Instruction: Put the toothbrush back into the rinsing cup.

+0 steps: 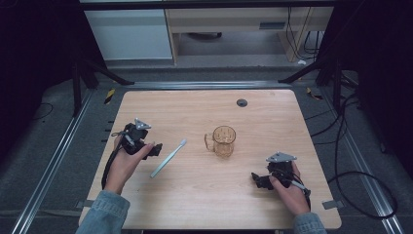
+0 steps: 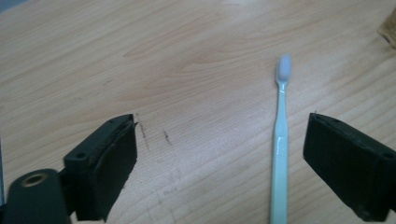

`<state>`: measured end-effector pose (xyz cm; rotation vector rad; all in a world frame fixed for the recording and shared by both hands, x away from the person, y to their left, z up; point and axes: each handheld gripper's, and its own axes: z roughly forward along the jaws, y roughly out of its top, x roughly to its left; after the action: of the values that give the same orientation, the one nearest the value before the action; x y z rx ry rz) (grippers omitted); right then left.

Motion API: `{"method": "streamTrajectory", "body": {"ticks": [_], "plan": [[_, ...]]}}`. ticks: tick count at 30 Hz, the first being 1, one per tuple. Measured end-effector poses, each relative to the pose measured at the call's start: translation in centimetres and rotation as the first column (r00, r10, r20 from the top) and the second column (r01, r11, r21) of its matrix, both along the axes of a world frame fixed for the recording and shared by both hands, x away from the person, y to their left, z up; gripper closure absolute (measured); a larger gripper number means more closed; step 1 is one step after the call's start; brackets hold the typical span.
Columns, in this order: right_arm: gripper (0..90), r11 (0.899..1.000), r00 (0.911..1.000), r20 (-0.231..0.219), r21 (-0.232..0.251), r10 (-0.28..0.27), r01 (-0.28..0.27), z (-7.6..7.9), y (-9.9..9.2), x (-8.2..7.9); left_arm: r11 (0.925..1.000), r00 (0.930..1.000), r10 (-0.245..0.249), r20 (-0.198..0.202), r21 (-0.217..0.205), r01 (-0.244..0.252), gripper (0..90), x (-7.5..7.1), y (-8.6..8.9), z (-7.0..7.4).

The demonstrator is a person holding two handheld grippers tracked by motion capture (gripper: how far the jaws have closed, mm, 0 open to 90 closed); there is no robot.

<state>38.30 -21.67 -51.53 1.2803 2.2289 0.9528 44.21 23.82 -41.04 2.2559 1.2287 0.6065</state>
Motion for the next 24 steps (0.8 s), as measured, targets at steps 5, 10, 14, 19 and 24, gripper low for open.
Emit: {"method": "streamTrajectory", "body": {"ticks": [5,10,14,19,24], "plan": [[0.4,1.0,1.0,-0.002,0.001,-0.001,0.001,0.0,0.0,0.0,0.9945,0.9902,-0.083,-0.112,0.055,0.09,24.3,0.6,-1.6,-0.2],[0.4,1.0,1.0,0.0,-0.001,0.001,-0.001,0.0,0.0,0.0,0.9868,0.9559,-0.129,-0.264,0.061,0.15,37.0,2.3,-2.9,-1.2],[0.3,1.0,1.0,0.0,-0.001,0.001,-0.001,0.0,0.0,0.0,0.983,0.9356,-0.126,-0.33,0.085,0.163,44.9,3.5,-3.7,-1.6],[0.4,1.0,1.0,0.0,-0.001,0.001,-0.001,0.0,0.0,0.0,0.9803,0.9225,-0.132,-0.363,0.09,0.176,50.9,4.0,-5.0,-1.6],[0.3,1.0,1.0,-0.001,0.0,0.0,0.0,0.0,0.0,0.0,0.9757,0.907,-0.13,-0.401,0.111,0.189,55.6,4.6,-6.0,-2.1]]}}
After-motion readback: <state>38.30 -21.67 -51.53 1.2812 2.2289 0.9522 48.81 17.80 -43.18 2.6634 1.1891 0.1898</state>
